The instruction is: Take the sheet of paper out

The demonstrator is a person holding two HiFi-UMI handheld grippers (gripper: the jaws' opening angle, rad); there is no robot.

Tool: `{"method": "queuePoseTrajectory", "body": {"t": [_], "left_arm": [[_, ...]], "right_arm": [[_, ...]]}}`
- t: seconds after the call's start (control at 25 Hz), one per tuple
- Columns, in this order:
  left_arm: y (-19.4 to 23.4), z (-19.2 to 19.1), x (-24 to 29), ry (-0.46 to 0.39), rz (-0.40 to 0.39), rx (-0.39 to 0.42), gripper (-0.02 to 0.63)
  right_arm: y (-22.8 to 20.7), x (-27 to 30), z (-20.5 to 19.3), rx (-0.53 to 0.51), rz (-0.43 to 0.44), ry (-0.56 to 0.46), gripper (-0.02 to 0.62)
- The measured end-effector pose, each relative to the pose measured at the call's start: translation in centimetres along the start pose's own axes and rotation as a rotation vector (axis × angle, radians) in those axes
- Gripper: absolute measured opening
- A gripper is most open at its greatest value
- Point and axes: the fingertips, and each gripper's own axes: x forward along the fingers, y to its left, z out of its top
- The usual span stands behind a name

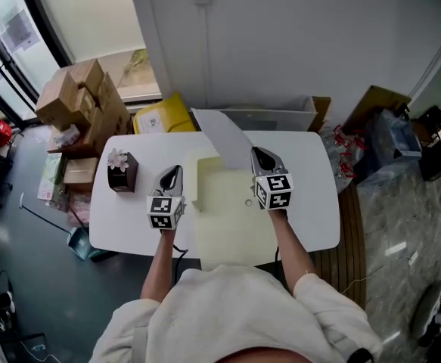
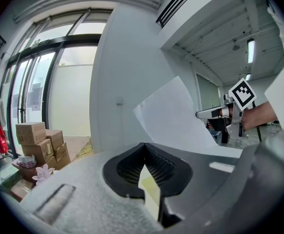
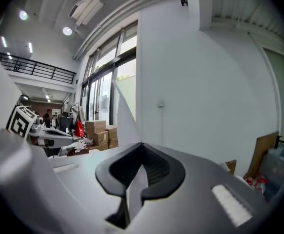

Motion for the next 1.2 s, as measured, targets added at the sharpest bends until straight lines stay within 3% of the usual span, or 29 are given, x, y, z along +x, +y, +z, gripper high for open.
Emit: {"method": "queuePoseTrajectory", "body": {"t": [0.4, 0.72, 1.2], "left_arm": [[0.1, -0.5, 0.2, 0.000, -0.010, -0.028, 0.006], [-0.1, -0.8, 0.4, 0.006, -0.009, -0.053, 0.006], [-0.3, -1.0, 0.9, 0.014, -0.012, -0.068, 0.006]], "right_arm": [[-1.9, -3.0, -3.9, 0.114, -0.079, 0.012, 0.005], [-2.2, -2.9, -3.9, 0.057, -0.070, 0.026, 0.005], [-2.6, -2.6, -4.2, 0.052, -0.068, 0.035, 0.004]]}}
